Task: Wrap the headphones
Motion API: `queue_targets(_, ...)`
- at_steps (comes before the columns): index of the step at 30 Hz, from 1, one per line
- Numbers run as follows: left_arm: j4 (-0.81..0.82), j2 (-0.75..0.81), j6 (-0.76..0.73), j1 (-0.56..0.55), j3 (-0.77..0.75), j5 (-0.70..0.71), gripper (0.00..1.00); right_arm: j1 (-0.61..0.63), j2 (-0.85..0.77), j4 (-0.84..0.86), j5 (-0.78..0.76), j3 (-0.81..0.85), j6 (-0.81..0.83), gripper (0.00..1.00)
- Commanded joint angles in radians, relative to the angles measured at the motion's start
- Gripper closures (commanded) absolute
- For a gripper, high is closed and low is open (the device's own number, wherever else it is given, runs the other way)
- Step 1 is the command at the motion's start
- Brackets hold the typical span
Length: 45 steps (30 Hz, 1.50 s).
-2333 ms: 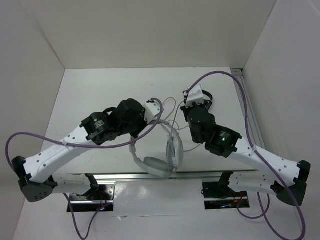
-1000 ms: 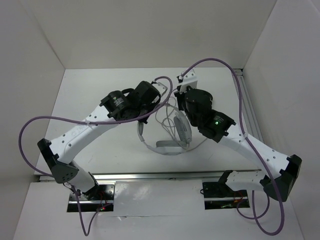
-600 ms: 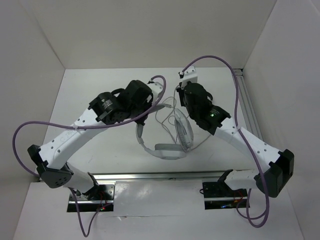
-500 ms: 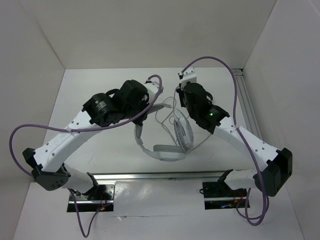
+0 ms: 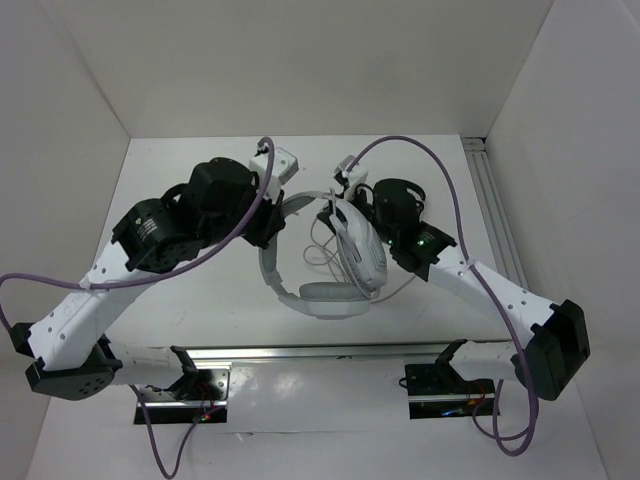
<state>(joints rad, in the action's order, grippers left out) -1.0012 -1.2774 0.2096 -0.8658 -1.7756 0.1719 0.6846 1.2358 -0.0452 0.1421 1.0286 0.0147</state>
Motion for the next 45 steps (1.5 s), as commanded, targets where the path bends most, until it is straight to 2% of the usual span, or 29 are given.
queue_targets(1,0.125,0.058,0.111,-0.009,-0.071,0.030,1.00,-0.007,0.008,0.298,0.240,-0.045,-0.056,0.67)
queue_targets(3,0.137,0.067,0.145,-0.009,-0.082,0.098,1.00,-0.019,0.075,0.413,0.272,-0.058,-0.085,0.67)
queue_targets(8,0.164,0.087,0.220,-0.009,-0.189,0.195,1.00,-0.068,0.285,0.707,0.424,-0.050,-0.281,0.57)
queue_targets(9,0.150,0.054,0.231,-0.009,-0.262,0.207,1.00,-0.068,0.374,0.737,0.442,-0.030,-0.307,0.57)
queue_targets(13,0.029,-0.098,0.266,0.043,-0.486,0.302,1.00,-0.005,0.560,0.835,0.484,0.088,-0.392,0.57)
queue_targets(16,-0.019,-0.184,0.266,0.196,-0.608,0.250,1.00,0.050,0.626,0.855,0.458,0.097,-0.392,0.78)
queue_targets(17,-0.019,-0.236,0.266,0.247,-0.625,0.188,1.00,0.059,0.626,0.855,0.444,0.085,-0.392,0.86)
queue_targets(18,-0.028,-0.261,0.266,0.361,-0.637,0.152,1.00,0.069,0.637,0.873,0.444,0.073,-0.392,0.97)
queue_targets(20,-0.028,-0.322,0.277,0.473,-0.648,0.042,1.00,0.082,0.627,0.884,0.415,0.024,-0.392,0.99)
queue_targets(21,-0.028,-0.341,0.277,0.572,-0.648,0.013,1.00,0.092,0.617,0.884,0.415,0.007,-0.380,0.99)
queue_targets(23,-0.019,-0.373,0.277,0.651,-0.648,-0.040,1.00,0.101,0.574,0.872,0.415,-0.056,-0.365,0.99)
queue_targets(24,-0.019,-0.390,0.277,0.724,-0.648,-0.066,1.00,0.101,0.558,0.872,0.415,-0.082,-0.352,0.96)
queue_targets(28,-0.028,-0.482,0.277,0.853,-0.662,-0.172,1.00,0.133,0.472,0.840,0.415,-0.183,-0.314,0.92)
queue_targets(32,0.007,-0.468,0.277,0.867,-0.561,-0.189,1.00,0.133,0.438,0.863,0.467,-0.239,-0.314,0.88)
queue_targets(34,0.007,-0.459,0.254,0.867,-0.549,-0.147,1.00,0.142,0.438,0.863,0.494,-0.249,-0.314,1.00)
queue_targets(35,0.007,-0.459,0.254,0.867,-0.532,-0.132,1.00,0.142,0.438,0.863,0.495,-0.249,-0.314,1.00)
queue_targets(38,0.007,-0.459,0.243,0.867,-0.473,-0.046,1.00,0.190,0.339,0.736,0.420,-0.259,-0.254,1.00)
queue_targets(41,0.007,-0.459,0.243,0.844,-0.386,0.142,1.00,0.251,0.213,0.537,0.286,-0.280,-0.170,1.00)
queue_targets(42,0.007,-0.459,0.243,0.844,-0.371,0.179,1.00,0.268,0.182,0.536,0.286,-0.280,-0.150,1.00)
queue_targets(45,0.007,-0.471,0.254,0.794,-0.291,0.289,1.00,0.342,0.070,0.342,0.127,-0.231,-0.064,1.00)
